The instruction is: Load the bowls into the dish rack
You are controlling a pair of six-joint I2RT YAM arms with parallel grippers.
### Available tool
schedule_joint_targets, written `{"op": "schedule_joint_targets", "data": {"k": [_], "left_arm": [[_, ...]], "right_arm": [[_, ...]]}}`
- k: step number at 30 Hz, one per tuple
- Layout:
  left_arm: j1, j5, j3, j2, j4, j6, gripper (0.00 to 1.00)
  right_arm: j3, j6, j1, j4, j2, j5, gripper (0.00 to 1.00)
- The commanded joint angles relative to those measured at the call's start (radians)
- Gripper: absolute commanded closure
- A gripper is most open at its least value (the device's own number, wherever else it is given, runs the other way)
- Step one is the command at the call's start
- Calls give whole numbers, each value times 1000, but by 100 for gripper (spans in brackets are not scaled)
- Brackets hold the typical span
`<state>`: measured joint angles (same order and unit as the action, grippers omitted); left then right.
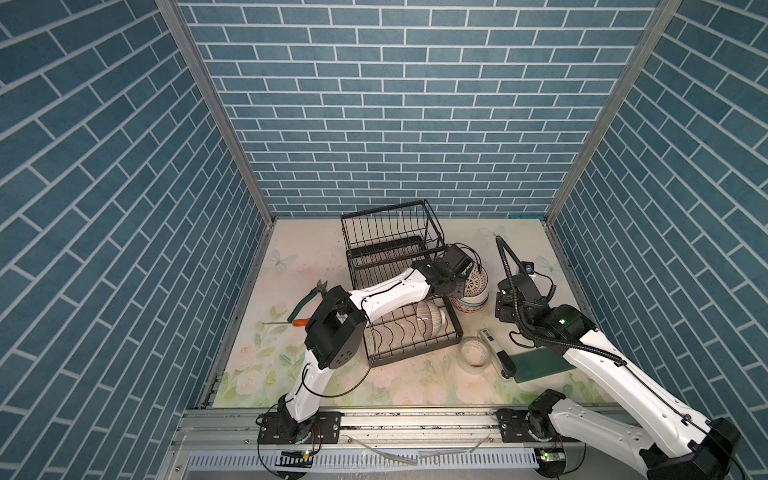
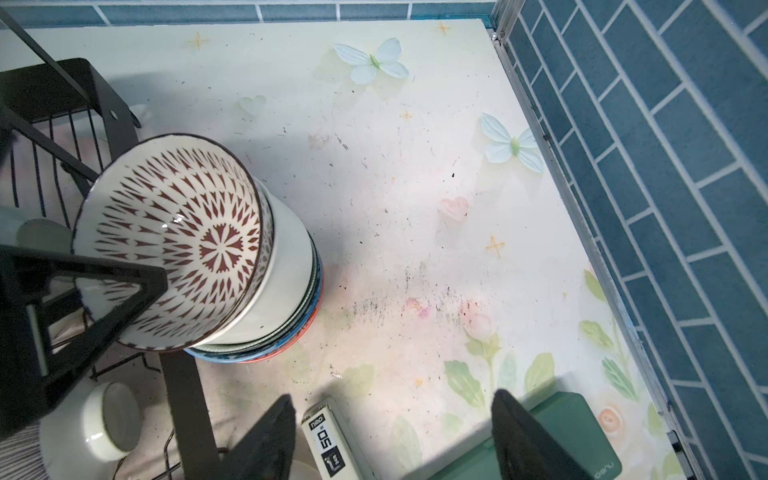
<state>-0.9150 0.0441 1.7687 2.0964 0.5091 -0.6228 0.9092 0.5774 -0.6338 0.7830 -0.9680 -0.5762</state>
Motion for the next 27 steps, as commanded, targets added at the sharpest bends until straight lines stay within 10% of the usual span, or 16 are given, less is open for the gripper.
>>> {"op": "schedule_joint_targets", "data": {"k": [1, 27], "left_arm": [[-2, -1, 22, 1, -3, -5, 59], [-1, -3, 10, -31, -26, -9, 75]], "right_arm": [[-13, -9, 4, -7, -9, -19, 25], [23, -33, 3, -2, -43, -17, 25]]}}
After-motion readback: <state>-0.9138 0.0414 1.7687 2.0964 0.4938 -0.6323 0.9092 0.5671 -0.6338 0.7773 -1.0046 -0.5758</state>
